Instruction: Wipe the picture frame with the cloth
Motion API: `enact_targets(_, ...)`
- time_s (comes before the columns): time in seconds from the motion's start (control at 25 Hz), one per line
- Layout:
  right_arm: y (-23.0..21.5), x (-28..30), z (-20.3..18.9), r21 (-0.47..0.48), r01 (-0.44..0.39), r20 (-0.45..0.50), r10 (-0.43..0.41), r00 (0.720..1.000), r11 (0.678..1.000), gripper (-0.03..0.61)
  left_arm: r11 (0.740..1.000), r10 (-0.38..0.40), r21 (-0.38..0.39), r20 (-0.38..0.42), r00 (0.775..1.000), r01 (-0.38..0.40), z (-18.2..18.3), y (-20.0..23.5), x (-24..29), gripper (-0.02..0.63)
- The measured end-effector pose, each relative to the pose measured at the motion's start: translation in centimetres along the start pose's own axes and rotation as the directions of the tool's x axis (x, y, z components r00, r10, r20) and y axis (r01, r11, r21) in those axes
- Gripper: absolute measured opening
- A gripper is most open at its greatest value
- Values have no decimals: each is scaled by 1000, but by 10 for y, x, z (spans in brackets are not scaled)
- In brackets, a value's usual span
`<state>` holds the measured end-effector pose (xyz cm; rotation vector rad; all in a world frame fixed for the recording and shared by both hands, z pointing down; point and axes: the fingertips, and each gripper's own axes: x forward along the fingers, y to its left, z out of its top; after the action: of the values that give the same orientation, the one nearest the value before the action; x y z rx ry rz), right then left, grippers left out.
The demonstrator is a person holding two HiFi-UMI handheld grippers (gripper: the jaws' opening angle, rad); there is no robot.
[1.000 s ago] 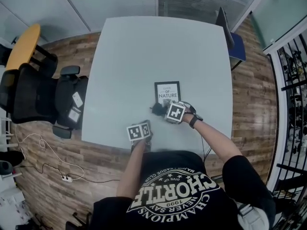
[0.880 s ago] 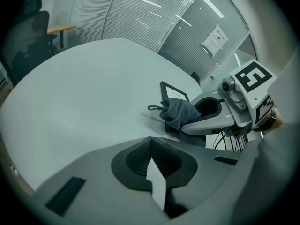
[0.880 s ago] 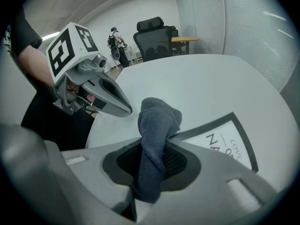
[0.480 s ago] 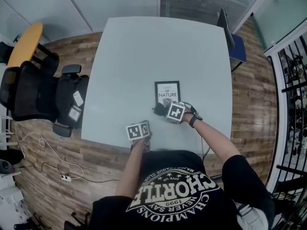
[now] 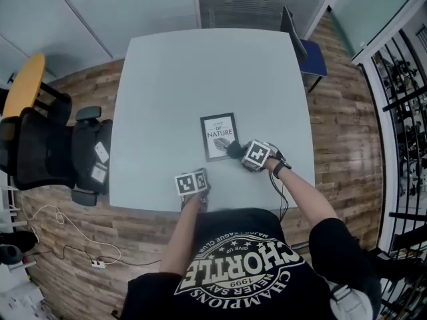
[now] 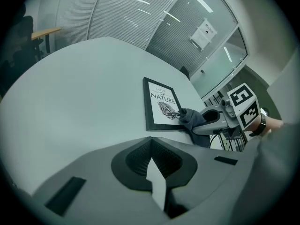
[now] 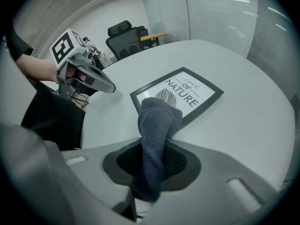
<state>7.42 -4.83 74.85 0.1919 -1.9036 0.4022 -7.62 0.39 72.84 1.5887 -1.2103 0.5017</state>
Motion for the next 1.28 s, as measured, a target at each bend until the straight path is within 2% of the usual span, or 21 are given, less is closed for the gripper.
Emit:
enact_targets(0.2, 0, -9, 9, 38, 30, 59, -32, 998, 999, 84, 999, -5, 38, -6, 1000, 5, 1, -6, 1, 2)
enact_targets(0.32, 0, -22, 27, 80, 41, 160, -53, 986, 996, 84, 999, -27, 46, 34, 999, 25, 23, -14, -6, 2)
enact_targets(0.4, -1, -37, 42, 85, 56, 228, -74, 971, 995, 84, 996, -34, 81, 78, 996, 28, 48, -22, -16, 3)
enact_targets(0.56, -11, -77, 71, 132, 84, 355, -126, 926, 988, 84, 977, -26, 215, 190, 981, -16, 112, -41, -44, 3)
enact_targets(0.68, -22, -112, 90, 174, 106, 439, -174, 882, 979, 84, 944, -21, 322, 266, 964, -68, 155, -55, -66, 3)
enact_targets(0.8, -36, -151, 105, 193, 150, 496, -228, 838, 970, 84, 912, -39, 395, 346, 937, -108, 198, -74, -94, 3)
enact_targets(0.92, -52, -198, 122, 228, 201, 558, -297, 775, 953, 84, 889, -69, 435, 428, 901, -139, 239, -94, -126, 2)
enact_targets(1.0, -62, -231, 135, 256, 233, 602, -344, 720, 938, 84, 886, -94, 439, 482, 871, -147, 263, -105, -146, 2)
enact_targets(1.16, -79, -297, 163, 319, 287, 684, -429, 590, 903, 84, 897, -150, 417, 597, 788, -145, 303, -123, -189, 2)
enact_targets(1.28, -91, -345, 181, 382, 324, 722, -499, 480, 865, 84, 882, -162, 427, 673, 722, -200, 332, -135, -221, 2)
